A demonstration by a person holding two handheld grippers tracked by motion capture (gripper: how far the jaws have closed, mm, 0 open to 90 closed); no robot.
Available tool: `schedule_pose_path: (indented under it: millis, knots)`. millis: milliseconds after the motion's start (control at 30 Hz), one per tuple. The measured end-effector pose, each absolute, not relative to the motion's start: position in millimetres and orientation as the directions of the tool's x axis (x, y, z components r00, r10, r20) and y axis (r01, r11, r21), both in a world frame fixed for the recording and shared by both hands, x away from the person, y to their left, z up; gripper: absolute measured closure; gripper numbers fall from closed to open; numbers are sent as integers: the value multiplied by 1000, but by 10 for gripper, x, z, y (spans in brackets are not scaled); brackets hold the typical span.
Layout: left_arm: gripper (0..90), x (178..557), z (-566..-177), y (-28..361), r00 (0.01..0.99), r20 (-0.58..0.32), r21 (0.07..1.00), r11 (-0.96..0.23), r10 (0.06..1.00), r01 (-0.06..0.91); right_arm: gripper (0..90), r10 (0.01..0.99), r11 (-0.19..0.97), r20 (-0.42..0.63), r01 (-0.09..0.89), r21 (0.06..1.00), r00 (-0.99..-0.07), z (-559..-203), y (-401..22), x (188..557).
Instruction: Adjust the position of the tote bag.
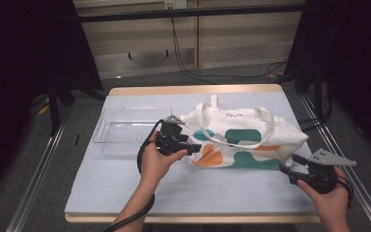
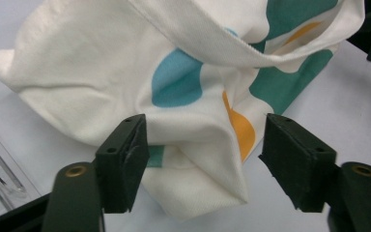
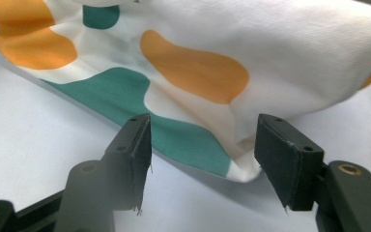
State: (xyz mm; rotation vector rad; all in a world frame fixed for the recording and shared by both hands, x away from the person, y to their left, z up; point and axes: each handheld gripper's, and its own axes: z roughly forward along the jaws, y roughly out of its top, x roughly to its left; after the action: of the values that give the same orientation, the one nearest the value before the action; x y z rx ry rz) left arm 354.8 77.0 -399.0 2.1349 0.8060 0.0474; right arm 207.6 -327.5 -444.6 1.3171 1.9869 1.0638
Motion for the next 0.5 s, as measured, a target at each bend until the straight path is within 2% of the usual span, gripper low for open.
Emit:
schedule_pose_path:
  millis: [500]
  knots:
    - [221, 3874, -3726, 636, 778, -207, 720, -446, 593, 531, 354, 907, 245, -10, 507, 827, -422, -4513, -3179, 2121]
